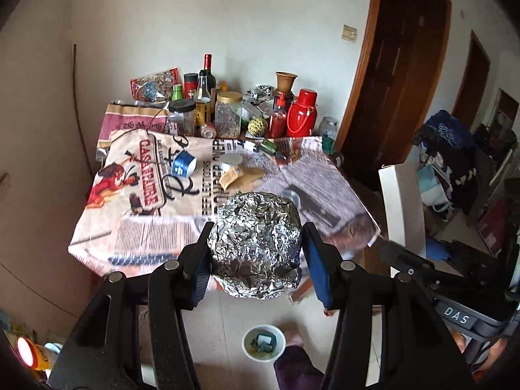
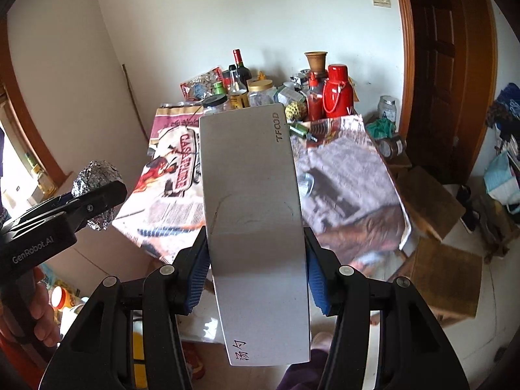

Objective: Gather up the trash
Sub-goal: 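Lift the foil ball with the left gripper while the right gripper holds the white box, then carry the foil ball and white box over the white bin with both grippers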

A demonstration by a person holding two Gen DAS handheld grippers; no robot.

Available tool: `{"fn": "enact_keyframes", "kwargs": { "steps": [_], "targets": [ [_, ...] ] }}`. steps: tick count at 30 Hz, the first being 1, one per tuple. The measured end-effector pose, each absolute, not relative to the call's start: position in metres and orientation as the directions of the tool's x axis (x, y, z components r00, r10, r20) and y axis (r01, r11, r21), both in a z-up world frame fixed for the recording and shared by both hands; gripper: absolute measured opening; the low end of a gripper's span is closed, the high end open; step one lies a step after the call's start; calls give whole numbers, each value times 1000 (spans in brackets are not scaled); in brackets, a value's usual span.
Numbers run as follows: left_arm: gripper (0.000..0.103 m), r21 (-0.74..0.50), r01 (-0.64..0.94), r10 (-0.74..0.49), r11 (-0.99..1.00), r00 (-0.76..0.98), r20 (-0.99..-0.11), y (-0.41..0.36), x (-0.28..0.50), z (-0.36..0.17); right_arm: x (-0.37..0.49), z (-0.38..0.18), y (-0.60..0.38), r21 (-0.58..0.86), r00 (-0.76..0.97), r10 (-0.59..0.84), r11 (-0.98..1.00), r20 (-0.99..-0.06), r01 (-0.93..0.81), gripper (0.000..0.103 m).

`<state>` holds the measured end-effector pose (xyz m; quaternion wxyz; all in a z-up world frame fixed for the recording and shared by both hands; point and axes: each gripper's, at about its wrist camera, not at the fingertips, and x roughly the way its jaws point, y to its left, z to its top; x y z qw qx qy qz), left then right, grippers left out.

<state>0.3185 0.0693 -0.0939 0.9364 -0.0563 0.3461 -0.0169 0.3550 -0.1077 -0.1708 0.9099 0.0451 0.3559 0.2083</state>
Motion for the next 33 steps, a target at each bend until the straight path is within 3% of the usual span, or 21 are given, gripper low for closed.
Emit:
{"fn": "enact_keyframes", "kwargs": {
  "steps": [15,24,33],
  "targets": [
    [52,-140,-39,-83,989,639,-765,71,267,-161,311,-228,-109,253,528,380,920,-759,-299,50],
    [52,-149,-130,-66,980,497,-865,61,284,-258,334,-313,-108,252,387,384,903,-838,-349,50],
    [52,-126,-195,-54,973,337,-940,57,301,-405,356,-445,-100,259,214,350,895,-912,-362,50]
  ]
}}
